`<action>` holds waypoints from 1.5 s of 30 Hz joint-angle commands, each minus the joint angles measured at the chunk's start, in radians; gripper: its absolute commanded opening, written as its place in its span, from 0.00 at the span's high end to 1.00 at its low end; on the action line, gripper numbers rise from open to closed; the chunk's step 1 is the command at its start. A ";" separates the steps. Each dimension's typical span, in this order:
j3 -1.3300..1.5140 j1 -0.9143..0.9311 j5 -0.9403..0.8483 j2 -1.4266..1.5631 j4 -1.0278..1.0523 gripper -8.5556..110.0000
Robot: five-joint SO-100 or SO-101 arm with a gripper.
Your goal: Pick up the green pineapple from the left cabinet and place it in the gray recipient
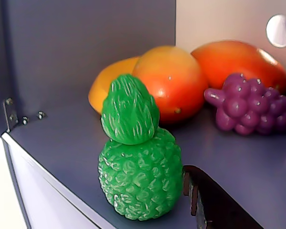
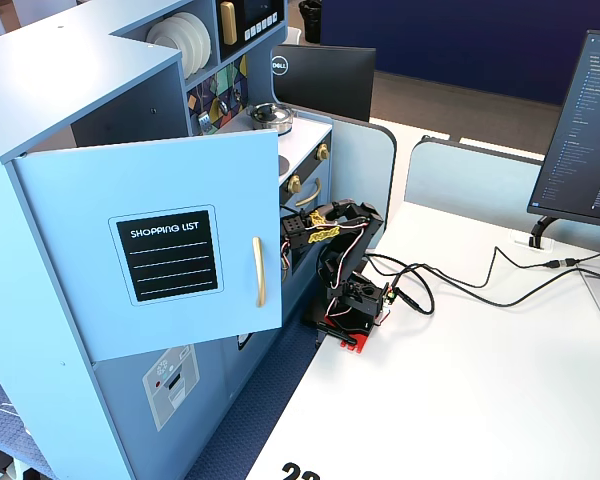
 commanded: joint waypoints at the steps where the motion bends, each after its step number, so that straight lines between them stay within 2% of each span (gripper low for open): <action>1: -0.089 0.006 -0.017 -0.017 -0.034 0.49; 29: -0.382 -0.012 -0.043 -0.351 -0.031 0.53; 31: -0.387 -0.014 -0.044 -0.357 -0.018 0.59; 32: -0.383 -0.012 -0.058 -0.357 -0.002 0.66; 34: -0.379 -0.014 -0.100 -0.354 0.018 0.91; 45: -0.341 -0.032 -0.152 -0.209 0.060 0.93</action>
